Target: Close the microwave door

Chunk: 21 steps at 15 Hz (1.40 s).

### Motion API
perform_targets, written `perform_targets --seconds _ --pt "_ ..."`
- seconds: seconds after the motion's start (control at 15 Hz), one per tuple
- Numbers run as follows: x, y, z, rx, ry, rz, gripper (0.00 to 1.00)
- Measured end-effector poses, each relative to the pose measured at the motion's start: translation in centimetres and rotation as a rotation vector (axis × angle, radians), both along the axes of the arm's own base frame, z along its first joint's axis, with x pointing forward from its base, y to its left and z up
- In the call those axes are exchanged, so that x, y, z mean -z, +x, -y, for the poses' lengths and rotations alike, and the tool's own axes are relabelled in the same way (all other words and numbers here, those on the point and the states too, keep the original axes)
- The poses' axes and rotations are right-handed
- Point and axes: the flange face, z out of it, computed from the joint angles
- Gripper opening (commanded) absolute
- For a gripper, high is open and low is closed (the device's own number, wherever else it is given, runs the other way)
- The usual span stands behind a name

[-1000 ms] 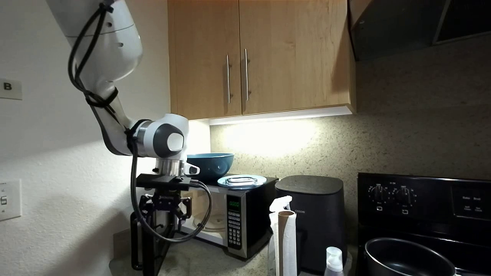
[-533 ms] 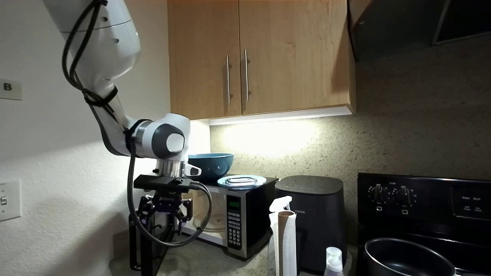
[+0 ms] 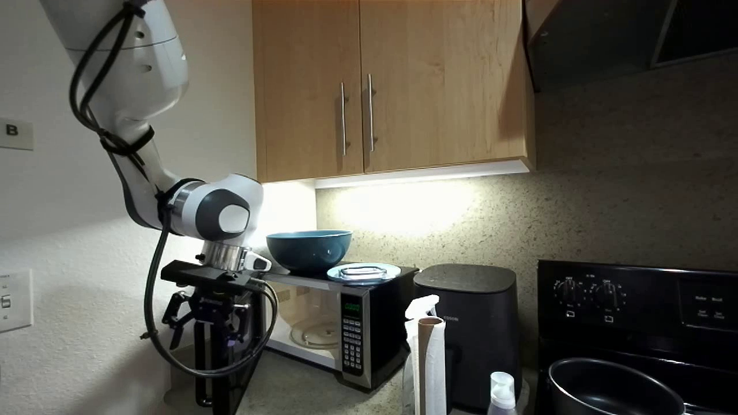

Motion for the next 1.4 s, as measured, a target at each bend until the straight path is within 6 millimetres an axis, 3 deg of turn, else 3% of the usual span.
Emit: perform_targets --seconds 0.4,1.0,1.2,1.4 --pt "1.4 -0.4 -5.1 -0.098 0.010 -0.078 1.00" --pt "6.1 -0.5 -13.1 -0.266 0.012 -0.235 1.00" --pt "6.5 -0.3 -13.4 -0.269 0.014 -0.239 1.00" --pt "6.2 1.4 -12.8 -0.263 0.004 -0.129 1.00"
